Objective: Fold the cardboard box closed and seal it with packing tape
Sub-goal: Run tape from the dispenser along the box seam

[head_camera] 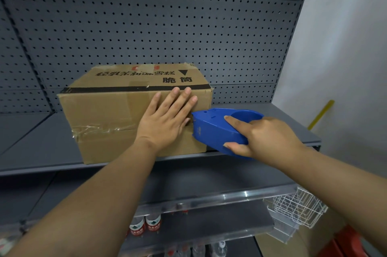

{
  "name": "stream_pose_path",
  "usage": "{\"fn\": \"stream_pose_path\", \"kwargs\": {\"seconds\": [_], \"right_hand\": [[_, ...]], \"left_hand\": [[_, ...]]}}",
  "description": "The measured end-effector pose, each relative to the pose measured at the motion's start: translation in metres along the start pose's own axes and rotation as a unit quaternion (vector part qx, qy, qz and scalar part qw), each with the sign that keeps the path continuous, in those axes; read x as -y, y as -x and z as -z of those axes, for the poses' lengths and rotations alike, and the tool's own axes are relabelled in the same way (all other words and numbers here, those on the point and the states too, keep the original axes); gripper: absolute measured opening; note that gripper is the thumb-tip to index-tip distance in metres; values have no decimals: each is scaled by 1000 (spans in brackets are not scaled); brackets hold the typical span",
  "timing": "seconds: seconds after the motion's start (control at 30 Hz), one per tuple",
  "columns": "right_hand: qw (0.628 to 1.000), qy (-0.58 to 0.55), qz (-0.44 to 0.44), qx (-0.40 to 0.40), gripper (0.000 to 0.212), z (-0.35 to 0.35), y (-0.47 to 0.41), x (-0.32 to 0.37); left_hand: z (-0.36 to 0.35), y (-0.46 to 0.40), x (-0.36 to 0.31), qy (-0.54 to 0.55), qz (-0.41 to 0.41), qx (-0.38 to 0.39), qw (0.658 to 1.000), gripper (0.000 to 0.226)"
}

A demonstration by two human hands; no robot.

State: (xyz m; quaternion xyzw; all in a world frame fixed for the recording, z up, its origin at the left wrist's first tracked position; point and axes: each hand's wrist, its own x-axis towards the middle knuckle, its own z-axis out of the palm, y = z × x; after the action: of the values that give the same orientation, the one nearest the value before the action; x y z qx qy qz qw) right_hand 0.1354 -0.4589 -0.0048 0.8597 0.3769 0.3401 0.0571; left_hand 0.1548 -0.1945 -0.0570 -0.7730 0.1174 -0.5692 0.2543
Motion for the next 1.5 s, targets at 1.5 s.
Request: {"fn": "stream_pose_path", "kwargs": {"seconds": [1.5], "right_hand": [[994, -13, 15, 106, 68, -10, -8, -51]], "left_hand": [[-4, 2, -3, -24, -19, -15, 999, 59]]}}
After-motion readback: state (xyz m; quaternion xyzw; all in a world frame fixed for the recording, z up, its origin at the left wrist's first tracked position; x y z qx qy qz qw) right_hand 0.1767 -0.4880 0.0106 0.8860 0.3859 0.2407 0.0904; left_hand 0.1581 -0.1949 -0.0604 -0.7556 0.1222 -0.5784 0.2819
